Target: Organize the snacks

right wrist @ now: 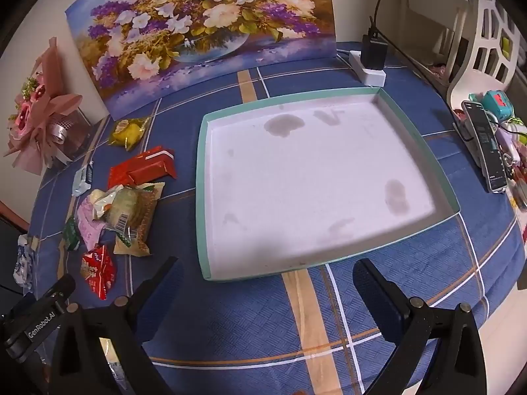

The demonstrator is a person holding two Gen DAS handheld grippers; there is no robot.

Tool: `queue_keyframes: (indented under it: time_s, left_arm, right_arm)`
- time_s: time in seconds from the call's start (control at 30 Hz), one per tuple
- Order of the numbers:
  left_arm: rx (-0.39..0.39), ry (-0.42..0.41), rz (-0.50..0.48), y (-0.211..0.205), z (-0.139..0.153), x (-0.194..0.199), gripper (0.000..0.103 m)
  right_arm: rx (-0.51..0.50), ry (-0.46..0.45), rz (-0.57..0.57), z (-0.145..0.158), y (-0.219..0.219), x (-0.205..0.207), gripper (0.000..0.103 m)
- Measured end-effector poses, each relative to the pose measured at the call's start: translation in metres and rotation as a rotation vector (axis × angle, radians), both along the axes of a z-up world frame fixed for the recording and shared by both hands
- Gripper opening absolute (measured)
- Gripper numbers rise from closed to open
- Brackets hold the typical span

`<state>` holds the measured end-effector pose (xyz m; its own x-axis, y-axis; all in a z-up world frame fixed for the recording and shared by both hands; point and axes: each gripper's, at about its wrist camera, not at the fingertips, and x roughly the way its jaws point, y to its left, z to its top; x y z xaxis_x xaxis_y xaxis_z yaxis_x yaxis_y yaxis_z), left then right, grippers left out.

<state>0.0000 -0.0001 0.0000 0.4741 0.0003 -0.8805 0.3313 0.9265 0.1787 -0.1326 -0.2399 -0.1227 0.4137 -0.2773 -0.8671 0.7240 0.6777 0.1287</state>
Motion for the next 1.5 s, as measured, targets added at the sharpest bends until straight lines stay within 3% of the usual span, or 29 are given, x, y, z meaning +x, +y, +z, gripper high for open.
queue_keyframes:
  time_s: [1.03, 1.5]
  left_arm:
    - [-0.011, 0.017, -0.001, -0.004, -0.003, 0.0, 0.103]
    - [-0.042, 0.027, 0.025, 0.012, 0.005, -0.006, 0.103]
  right_arm:
    - [0.002, -0.017, 0.033, 0.001, 0.004, 0.004, 0.103]
    - [0.006, -0.025, 0.063, 0.007, 0.014, 0.006, 0.103]
